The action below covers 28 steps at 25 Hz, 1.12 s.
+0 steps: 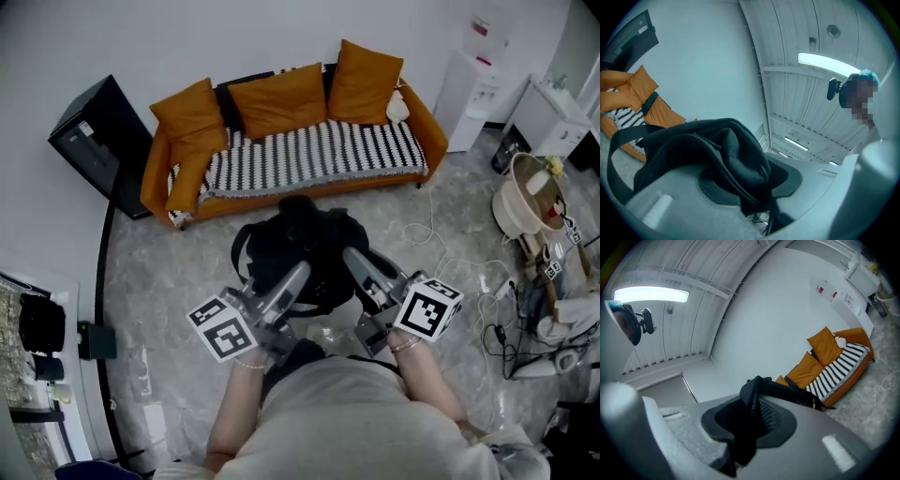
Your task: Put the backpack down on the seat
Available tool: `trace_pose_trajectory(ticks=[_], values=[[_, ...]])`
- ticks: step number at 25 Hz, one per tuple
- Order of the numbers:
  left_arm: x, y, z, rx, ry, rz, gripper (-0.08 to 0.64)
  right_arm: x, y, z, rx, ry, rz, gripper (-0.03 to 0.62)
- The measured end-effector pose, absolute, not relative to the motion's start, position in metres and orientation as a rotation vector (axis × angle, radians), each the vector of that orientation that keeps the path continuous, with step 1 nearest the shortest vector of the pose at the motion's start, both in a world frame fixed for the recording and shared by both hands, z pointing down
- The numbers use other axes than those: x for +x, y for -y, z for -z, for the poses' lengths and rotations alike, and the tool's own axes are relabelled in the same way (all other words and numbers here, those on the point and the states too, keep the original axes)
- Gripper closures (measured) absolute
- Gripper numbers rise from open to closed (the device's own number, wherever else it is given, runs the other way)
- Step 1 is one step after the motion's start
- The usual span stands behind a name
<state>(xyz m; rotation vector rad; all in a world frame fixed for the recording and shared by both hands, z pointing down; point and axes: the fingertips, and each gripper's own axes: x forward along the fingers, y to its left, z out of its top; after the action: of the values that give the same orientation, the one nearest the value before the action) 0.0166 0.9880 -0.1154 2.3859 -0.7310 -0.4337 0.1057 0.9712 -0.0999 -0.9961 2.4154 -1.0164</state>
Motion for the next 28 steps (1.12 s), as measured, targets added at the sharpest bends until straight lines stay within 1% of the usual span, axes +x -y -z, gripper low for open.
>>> trace_pose_trajectory(ticks=[5,9,18,28], values=[[-0.005,-0.928,0.116,2.393,0.723,0.431,0.442,0.086,-0.910,0.101,-1.016,-2.405,1.002,0.520],[-0.020,-0.894,0.109,2.356,0.722,0.424,0.442,0.073,-0.879,0.091,-1.026,-2.392,1.054,0.520],[-0.033,-0.824,0.087,2.285,0.754,0.435,0.442,0.063,-0.808,0.070,-1.031,-2.382,1.135,0.520],[-0.020,-0.698,0.091,2.276,0.807,0.458,0.442,0.077,-0.675,0.074,-0.990,-2.439,1.160,0.520]])
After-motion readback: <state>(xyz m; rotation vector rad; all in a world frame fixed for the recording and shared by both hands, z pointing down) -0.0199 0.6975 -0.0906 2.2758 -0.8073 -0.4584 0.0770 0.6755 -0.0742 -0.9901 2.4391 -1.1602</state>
